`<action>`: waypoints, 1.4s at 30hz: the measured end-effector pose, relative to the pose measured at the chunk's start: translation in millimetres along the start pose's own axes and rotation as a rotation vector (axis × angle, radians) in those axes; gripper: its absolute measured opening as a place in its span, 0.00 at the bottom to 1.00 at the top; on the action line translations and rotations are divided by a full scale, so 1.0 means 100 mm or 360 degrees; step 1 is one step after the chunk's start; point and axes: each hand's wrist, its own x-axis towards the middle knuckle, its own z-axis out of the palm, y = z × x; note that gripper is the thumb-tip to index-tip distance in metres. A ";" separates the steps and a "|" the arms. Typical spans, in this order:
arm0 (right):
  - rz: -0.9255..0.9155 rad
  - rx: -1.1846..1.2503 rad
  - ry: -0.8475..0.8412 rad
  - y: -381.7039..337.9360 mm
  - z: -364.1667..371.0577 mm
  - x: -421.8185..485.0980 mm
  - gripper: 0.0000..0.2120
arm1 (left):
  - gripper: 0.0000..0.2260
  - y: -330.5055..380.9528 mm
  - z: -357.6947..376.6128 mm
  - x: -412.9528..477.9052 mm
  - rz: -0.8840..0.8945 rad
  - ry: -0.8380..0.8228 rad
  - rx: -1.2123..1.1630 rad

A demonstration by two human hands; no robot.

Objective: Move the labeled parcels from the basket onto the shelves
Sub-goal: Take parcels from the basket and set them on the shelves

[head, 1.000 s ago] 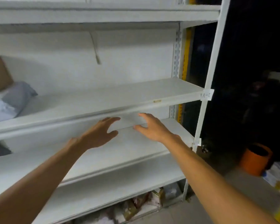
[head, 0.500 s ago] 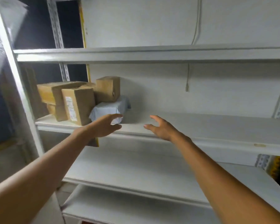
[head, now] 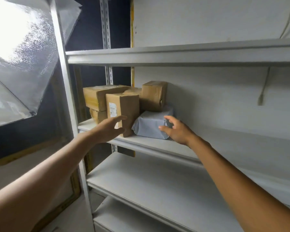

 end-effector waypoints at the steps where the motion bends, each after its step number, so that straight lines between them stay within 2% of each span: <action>1: -0.0008 0.0007 -0.0012 0.01 0.01 0.12 0.30 | 0.22 -0.05 -0.02 0.07 -0.0029 0.0029 -0.0008; 7: -0.0078 0.0094 0.0041 0.09 -0.12 0.75 0.27 | 0.21 0.02 -0.06 0.61 0.0076 0.0198 -0.0020; 10: -0.0107 0.0155 0.0093 0.17 -0.25 1.05 0.26 | 0.13 0.21 -0.01 0.95 0.0277 0.0430 0.0076; 12: -0.0109 0.0236 0.0147 0.22 -0.33 1.23 0.26 | 0.16 0.34 0.03 1.17 0.0334 0.0554 0.0116; 15: -0.0069 0.0357 0.0235 0.28 -0.41 1.51 0.24 | 0.25 0.43 0.09 1.53 0.0315 0.0532 0.0306; 19: -0.0077 0.0525 0.0345 0.31 -0.42 1.91 0.22 | 0.28 0.46 0.16 2.01 0.0209 0.0508 0.0382; 27: 0.0011 0.0609 0.0429 0.34 -0.37 2.52 0.22 | 0.22 0.46 0.34 2.75 0.0175 0.0524 0.0275; 33: 0.0112 0.0833 0.0424 0.29 -0.36 2.74 0.25 | 0.21 0.55 0.45 2.91 0.0281 0.0551 0.0391; 36: 0.0098 0.0914 0.0424 0.32 -0.35 2.77 0.15 | 0.19 0.47 0.51 2.91 0.0376 0.0695 0.0228; 42: 0.0022 0.1030 0.0428 0.36 -0.33 2.68 0.06 | 0.16 0.46 0.56 2.89 0.0544 0.0925 0.0046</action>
